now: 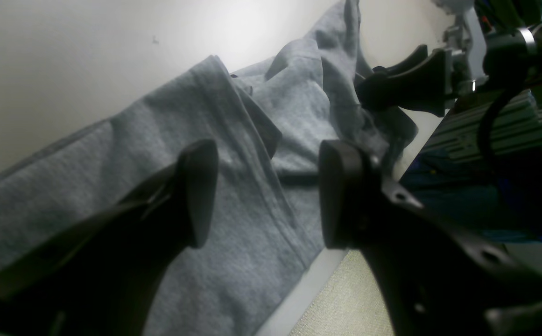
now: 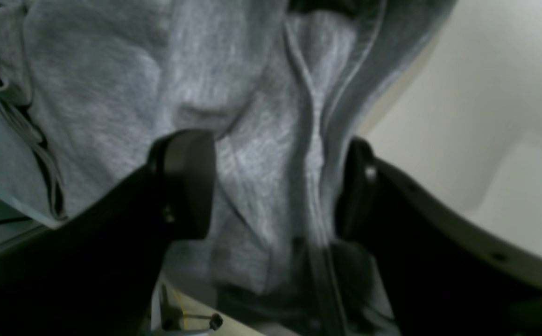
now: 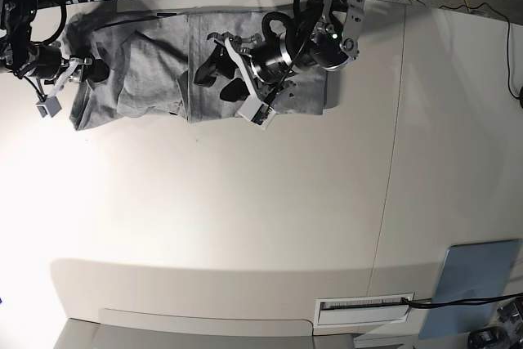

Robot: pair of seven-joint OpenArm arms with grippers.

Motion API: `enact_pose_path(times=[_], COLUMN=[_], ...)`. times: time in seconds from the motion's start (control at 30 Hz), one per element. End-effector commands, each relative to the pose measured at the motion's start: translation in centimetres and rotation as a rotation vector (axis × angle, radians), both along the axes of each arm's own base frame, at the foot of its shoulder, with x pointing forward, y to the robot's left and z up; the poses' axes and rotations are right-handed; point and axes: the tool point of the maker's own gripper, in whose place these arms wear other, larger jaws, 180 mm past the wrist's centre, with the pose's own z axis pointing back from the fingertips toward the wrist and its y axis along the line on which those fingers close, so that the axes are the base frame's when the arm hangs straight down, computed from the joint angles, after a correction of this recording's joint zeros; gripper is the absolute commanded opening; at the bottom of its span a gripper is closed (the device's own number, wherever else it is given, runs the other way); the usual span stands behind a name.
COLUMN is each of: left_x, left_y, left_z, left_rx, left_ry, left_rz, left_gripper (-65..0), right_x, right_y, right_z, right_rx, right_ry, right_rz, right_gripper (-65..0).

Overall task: Fold the T-shirt properly
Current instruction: 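Grasp the strip end with the right gripper and fold it toward the left gripper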

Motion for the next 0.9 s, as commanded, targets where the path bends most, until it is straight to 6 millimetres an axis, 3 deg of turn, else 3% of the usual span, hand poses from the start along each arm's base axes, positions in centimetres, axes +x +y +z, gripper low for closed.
enact_pose_path(times=[0.0, 0.13, 0.27, 0.43, 0.57, 0.63, 0.77, 0.87], left_x=[0.5, 0.4, 0.4, 0.4, 0.2, 0.2, 0.2, -0.1], left_y=[-0.6, -0.6, -0.6, -0.5, -0.2, 0.0, 1.2, 3.3], left_z=[1.6, 1.6, 1.6, 1.4, 0.8, 0.5, -1.2, -3.5], left_rx=[-0.048, -0.048, -0.048, -0.036, 0.007, 0.027, 0.139, 0.281], left_ry=[-0.039, -0.039, -0.039, -0.045, -0.045, -0.047, -0.056, -0.047], left_rz=[0.004, 0.003, 0.003, -0.003, -0.009, -0.006, 0.011, 0.049], left_gripper=[-30.3, -30.3, -30.3, -30.3, -30.3, -30.3, -30.3, -30.3], right_x=[0.3, 0.4, 1.0, 2.3, 3.0, 3.1, 3.2, 3.2], right_y=[-0.1, 0.2, -1.2, -4.5, -8.4, -9.5, -7.8, -4.2], right_z=[0.5, 0.4, 0.1, 1.4, 4.5, 6.3, 9.6, 10.9], right_rx=[-0.002, 0.009, -0.076, -0.192, -0.253, -0.240, -0.186, -0.189], right_ry=[-0.010, -0.018, -0.055, -0.129, -0.186, -0.204, -0.253, -0.304], right_rz=[0.004, -0.002, -0.006, -0.057, -0.131, -0.159, -0.134, -0.048], right_gripper=[-35.7, -51.6, -65.0, -65.0, -65.0, -65.0, -65.0, -65.0])
